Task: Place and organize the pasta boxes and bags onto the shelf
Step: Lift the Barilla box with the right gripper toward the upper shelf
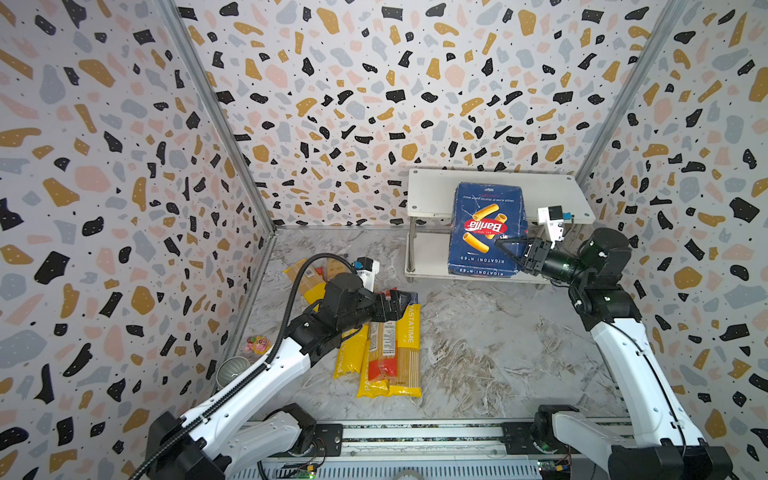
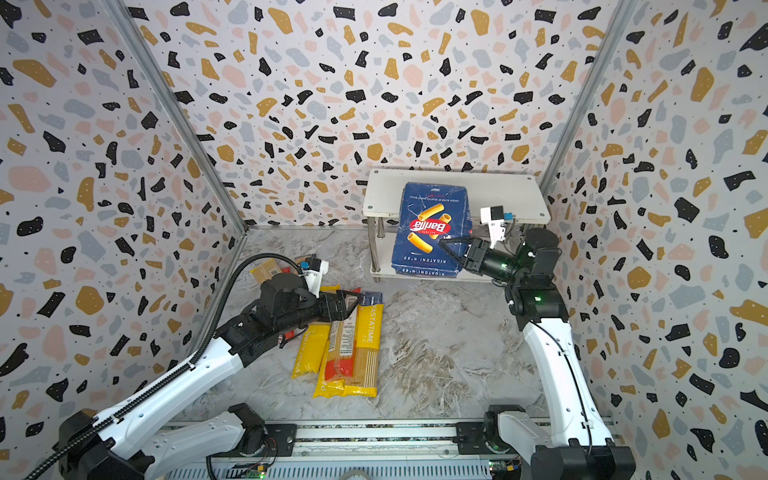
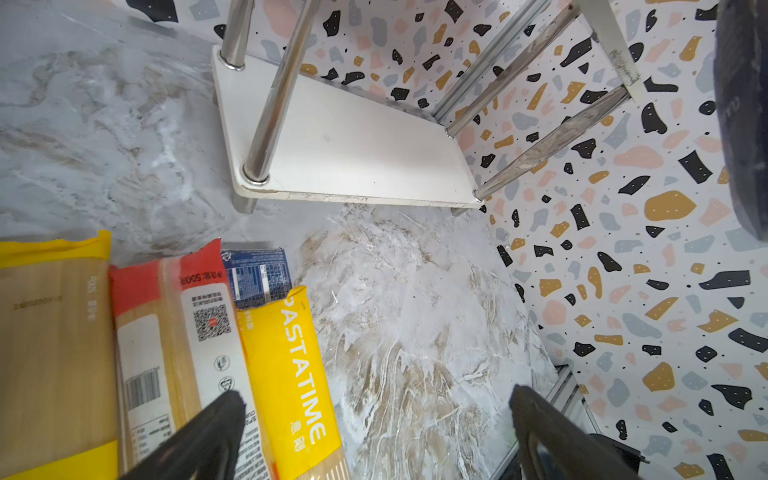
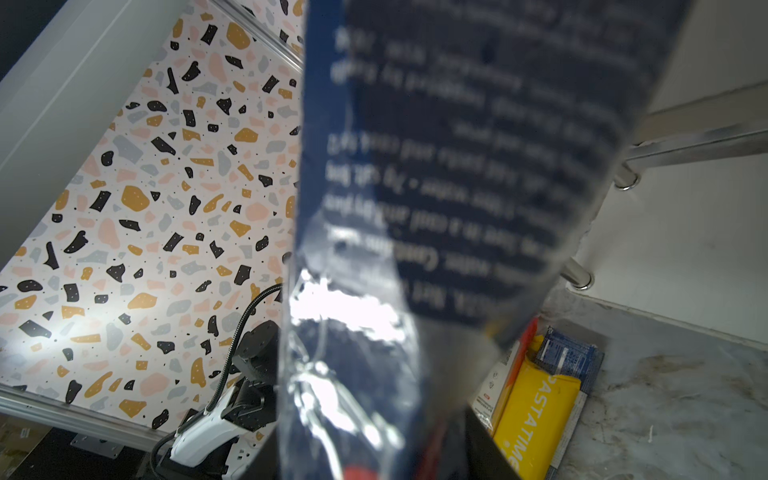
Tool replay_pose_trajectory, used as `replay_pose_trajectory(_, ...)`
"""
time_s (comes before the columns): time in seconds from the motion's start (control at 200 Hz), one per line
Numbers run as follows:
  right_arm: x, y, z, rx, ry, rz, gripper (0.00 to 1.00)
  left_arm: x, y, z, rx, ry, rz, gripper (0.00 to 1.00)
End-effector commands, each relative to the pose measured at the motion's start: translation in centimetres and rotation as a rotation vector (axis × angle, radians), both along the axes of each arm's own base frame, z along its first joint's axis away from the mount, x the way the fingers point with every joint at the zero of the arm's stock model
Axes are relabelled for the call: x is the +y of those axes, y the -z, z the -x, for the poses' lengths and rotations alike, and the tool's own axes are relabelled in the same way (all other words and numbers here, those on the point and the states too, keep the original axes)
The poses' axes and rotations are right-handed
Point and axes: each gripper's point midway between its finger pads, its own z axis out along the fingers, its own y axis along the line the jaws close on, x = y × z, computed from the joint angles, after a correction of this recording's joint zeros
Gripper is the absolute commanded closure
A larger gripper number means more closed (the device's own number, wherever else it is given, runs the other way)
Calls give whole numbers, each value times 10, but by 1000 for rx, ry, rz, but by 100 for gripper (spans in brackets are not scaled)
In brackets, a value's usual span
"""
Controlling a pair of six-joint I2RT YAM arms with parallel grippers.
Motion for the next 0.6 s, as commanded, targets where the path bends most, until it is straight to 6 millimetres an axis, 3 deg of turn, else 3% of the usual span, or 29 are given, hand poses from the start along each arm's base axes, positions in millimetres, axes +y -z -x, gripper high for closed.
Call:
replay_pose_trajectory(0.0,-8,-69,13,-274,-5,9,64,-21,-27,1,-84,58,-18,1)
replay_pose_trajectory(0.19,-46,-96,-21,-309,112,6,64,-57,-33,10,-111,126,-68,1)
replay_pose_trajectory(0.355,-89,-114,-49,-322,227,19,64,-71,-41,11,-123,150,-41,0)
replay_pose_trajectory(0.466,-115,-116,-67,-310,300,6,64,-74,-44,10,-130,152,-26,1)
replay_pose_trajectory(0.596,-135,-103,-93,-267,409,-17,66,-76,-45,9,-137,151,-9,0)
